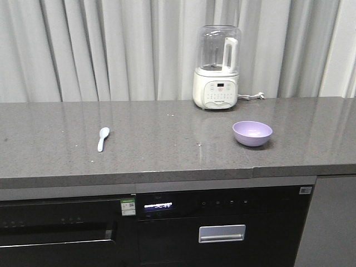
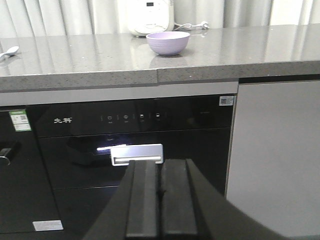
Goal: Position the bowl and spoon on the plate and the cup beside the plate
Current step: 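Drive the base toward the white spoon and lavender bowl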
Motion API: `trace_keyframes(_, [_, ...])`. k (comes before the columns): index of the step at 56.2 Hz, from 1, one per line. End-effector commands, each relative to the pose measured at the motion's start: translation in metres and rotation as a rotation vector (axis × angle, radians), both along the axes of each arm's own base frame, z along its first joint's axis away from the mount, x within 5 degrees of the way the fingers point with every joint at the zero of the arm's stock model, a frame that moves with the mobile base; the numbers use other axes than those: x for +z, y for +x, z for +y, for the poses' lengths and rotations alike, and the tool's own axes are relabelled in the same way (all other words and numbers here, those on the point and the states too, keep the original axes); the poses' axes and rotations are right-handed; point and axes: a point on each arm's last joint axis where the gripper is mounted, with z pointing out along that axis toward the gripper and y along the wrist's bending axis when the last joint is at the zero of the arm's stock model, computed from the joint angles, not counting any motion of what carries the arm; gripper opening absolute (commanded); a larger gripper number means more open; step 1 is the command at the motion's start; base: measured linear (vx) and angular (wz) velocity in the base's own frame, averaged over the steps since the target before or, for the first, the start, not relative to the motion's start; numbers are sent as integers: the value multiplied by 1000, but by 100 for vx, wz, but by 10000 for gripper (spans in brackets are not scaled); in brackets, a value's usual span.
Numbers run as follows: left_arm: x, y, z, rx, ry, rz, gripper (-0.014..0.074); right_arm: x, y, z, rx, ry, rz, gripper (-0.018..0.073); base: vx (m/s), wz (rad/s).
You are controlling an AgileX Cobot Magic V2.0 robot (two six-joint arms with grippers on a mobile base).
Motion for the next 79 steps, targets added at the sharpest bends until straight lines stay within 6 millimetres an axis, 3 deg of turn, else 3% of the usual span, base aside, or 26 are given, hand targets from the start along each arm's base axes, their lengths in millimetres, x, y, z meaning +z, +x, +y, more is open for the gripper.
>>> trace_keyframes(1, [17, -2, 0, 0, -20, -120, 0, 6, 0, -1, -7, -11, -79, -6, 4, -16])
trace_keyframes(45, [17, -2, 0, 0, -20, -120, 0, 6, 0, -1, -7, -11, -80, -6, 10, -29])
trace_keyframes(79, [17, -2, 0, 0, -20, -120, 0, 6, 0, -1, -7, -11, -80, -6, 24, 25])
